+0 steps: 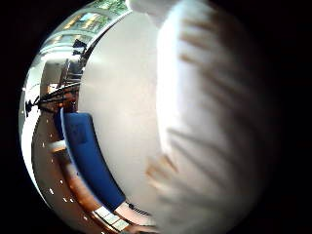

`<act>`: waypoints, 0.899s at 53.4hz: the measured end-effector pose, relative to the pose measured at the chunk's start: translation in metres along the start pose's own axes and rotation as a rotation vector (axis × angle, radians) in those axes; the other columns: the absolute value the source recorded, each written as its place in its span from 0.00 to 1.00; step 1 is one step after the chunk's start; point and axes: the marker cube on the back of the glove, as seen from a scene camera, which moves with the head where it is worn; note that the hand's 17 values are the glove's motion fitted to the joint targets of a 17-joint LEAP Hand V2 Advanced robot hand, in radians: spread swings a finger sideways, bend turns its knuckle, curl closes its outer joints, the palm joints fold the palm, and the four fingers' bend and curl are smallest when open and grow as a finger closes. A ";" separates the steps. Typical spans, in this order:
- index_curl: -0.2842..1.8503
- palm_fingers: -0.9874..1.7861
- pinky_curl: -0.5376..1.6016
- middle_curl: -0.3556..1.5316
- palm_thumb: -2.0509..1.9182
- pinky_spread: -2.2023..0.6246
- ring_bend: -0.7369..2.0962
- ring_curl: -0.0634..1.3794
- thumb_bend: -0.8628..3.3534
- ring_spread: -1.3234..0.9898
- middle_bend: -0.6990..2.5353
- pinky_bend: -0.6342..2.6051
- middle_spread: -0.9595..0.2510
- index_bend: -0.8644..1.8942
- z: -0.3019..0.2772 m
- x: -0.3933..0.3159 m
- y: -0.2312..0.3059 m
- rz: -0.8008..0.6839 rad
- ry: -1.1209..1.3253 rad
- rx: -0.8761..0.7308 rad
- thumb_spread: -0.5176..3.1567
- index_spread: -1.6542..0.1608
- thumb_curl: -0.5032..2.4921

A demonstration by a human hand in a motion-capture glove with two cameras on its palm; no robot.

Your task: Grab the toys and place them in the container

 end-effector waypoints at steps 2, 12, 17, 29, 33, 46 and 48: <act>0.25 0.58 0.37 0.41 0.55 0.75 0.50 0.31 0.21 0.50 0.39 0.43 0.64 0.38 0.000 -0.001 -0.001 -0.008 0.007 0.025 0.48 0.77 0.30; 0.27 0.76 0.40 0.48 0.63 0.69 0.63 0.41 0.23 0.44 0.45 0.45 0.56 0.39 -0.006 -0.009 0.013 0.031 -0.073 0.041 0.44 0.76 0.34; 0.31 0.80 0.42 0.51 0.64 0.67 0.64 0.44 0.23 0.43 0.49 0.46 0.56 0.44 -0.021 -0.015 0.030 -0.006 -0.056 -0.021 0.41 0.75 0.36; 0.38 0.78 0.44 0.56 0.65 0.66 0.67 0.47 0.22 0.41 0.53 0.49 0.57 0.53 -0.123 -0.039 0.074 -0.109 0.003 0.015 0.35 0.73 0.40; 0.41 0.77 0.45 0.58 0.66 0.66 0.68 0.47 0.22 0.41 0.53 0.50 0.57 0.55 -0.165 -0.048 0.091 -0.130 -0.005 0.054 0.34 0.73 0.41; 0.47 0.75 0.47 0.61 0.66 0.65 0.70 0.48 0.21 0.41 0.55 0.51 0.58 0.57 -0.288 -0.107 0.142 -0.234 -0.043 0.205 0.31 0.73 0.44; 0.48 0.75 0.47 0.61 0.66 0.65 0.70 0.49 0.21 0.41 0.55 0.51 0.58 0.57 -0.300 -0.116 0.149 -0.246 -0.045 0.223 0.30 0.73 0.44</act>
